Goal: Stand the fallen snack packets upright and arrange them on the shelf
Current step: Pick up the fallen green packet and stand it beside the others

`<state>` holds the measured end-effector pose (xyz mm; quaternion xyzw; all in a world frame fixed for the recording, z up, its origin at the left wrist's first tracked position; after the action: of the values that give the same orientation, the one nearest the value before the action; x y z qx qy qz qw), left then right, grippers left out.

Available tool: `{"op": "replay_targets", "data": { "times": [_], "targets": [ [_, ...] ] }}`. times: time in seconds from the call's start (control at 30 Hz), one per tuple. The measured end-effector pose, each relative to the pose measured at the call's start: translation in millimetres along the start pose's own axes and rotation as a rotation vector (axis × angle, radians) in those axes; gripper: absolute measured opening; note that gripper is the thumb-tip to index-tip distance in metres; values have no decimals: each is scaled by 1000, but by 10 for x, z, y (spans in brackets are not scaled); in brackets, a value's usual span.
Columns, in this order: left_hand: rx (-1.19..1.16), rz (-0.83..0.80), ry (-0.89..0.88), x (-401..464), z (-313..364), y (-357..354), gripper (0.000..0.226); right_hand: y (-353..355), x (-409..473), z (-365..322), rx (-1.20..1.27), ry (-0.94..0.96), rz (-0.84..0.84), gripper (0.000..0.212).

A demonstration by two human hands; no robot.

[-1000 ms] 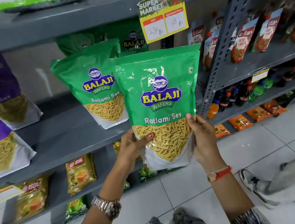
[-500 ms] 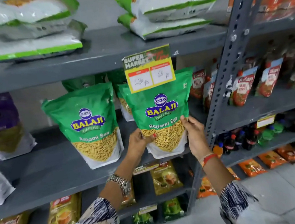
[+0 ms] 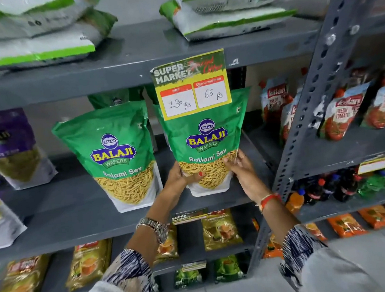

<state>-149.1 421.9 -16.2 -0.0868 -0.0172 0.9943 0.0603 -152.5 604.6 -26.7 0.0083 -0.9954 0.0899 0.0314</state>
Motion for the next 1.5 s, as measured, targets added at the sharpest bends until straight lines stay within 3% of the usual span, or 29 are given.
{"op": "replay_targets", "data": {
  "times": [0.17, 0.3, 0.47, 0.63, 0.7, 0.8, 0.9, 1.0, 1.13, 1.2, 1.3, 1.37, 1.43, 1.5],
  "targets": [
    [-3, 65, -2, 20, -37, -2, 62, -64, -6, 116, -76, -4, -41, 56],
    [-1, 119, 2, 10, -70, 89, 62, -133, 3, 127, -56, -2, -68, 51],
    [-7, 95, -10, 1, -49, 93, 53, -151, 12, 180, -43, 11, -82, 66],
    [15, 106, -6, -14, -67, 121, 60, -150, -22, 169, -70, -8, -61, 77],
    [71, 139, -4, -46, -93, 157, 75, -131, -104, 99, -58, 28, 20, 73],
    [133, 229, -88, -278, -145, 239, 86, 3, -436, 31, -21, 132, 321, 74],
    [127, 413, -214, -757, -203, 441, 54, -119, -830, 60, -77, 241, 460, 54],
    [47, 686, -380, -1199, -108, 878, 25, -619, -918, 110, -124, 285, 288, 39],
    [-141, 893, -476, -1330, 56, 1561, 47, -1451, -689, 319, -181, 187, -34, 43],
    [-115, 865, -427, -1141, 165, 1820, 57, -1727, -496, 361, -240, 153, -50, 59],
    [-145, 712, -325, -780, 237, 2042, 68, -1973, -270, 259, -304, 100, 0, 101],
    [-226, 557, -270, -610, 225, 2037, 54, -2041, -179, 222, -232, 55, 29, 111],
    [-247, 428, -216, -535, 204, 1983, 37, -2130, -151, 227, -112, 36, -14, 103],
    [-241, 360, -195, -524, 180, 1986, 33, -2174, -144, 271, -83, 49, -49, 80]
  ]
}}
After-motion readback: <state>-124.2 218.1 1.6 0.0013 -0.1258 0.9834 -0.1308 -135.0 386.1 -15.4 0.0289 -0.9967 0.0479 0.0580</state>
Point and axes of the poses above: each hand's wrist, its own x-axis towards the middle knuckle, its own y-axis out of the back of the hand, z = x × y, the point moved 9 cm from there along x, towards the middle knuckle, and after that the axes turned 5 degrees about y, right-handed, at the moved point
